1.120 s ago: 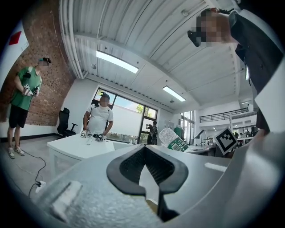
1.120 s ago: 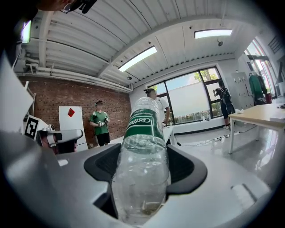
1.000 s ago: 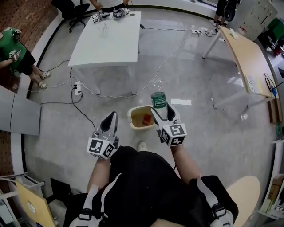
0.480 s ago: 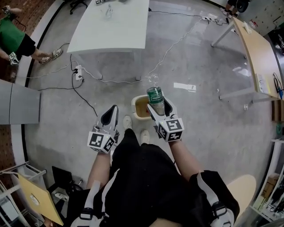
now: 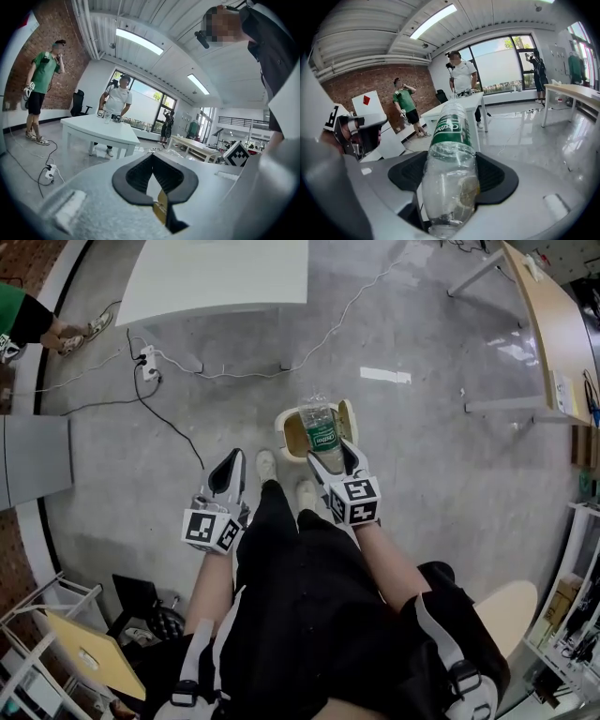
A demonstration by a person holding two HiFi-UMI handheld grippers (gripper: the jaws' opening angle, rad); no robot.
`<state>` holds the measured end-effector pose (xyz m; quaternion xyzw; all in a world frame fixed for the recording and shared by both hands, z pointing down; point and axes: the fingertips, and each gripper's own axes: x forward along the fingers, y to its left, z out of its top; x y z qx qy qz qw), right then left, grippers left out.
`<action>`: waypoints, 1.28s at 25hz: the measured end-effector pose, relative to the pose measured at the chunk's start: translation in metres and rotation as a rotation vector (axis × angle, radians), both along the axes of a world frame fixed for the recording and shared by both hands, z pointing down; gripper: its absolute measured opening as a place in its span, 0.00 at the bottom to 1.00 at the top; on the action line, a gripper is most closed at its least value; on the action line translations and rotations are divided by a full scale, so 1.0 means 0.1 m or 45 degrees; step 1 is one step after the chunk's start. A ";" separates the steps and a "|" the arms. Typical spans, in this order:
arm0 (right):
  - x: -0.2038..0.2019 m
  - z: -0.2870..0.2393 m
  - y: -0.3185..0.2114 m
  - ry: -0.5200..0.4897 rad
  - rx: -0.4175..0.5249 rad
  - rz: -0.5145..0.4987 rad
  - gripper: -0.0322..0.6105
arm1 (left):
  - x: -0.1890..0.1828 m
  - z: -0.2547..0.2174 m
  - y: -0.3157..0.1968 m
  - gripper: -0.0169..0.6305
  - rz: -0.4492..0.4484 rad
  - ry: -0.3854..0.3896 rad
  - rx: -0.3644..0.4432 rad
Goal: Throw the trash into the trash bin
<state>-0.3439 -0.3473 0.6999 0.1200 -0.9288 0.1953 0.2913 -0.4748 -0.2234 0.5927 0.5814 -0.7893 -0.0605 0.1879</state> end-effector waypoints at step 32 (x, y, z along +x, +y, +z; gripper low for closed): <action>0.14 2.67 0.22 1.073 -0.333 -0.066 0.56 | -0.20 0.35 -0.29 0.03 0.276 0.068 -0.097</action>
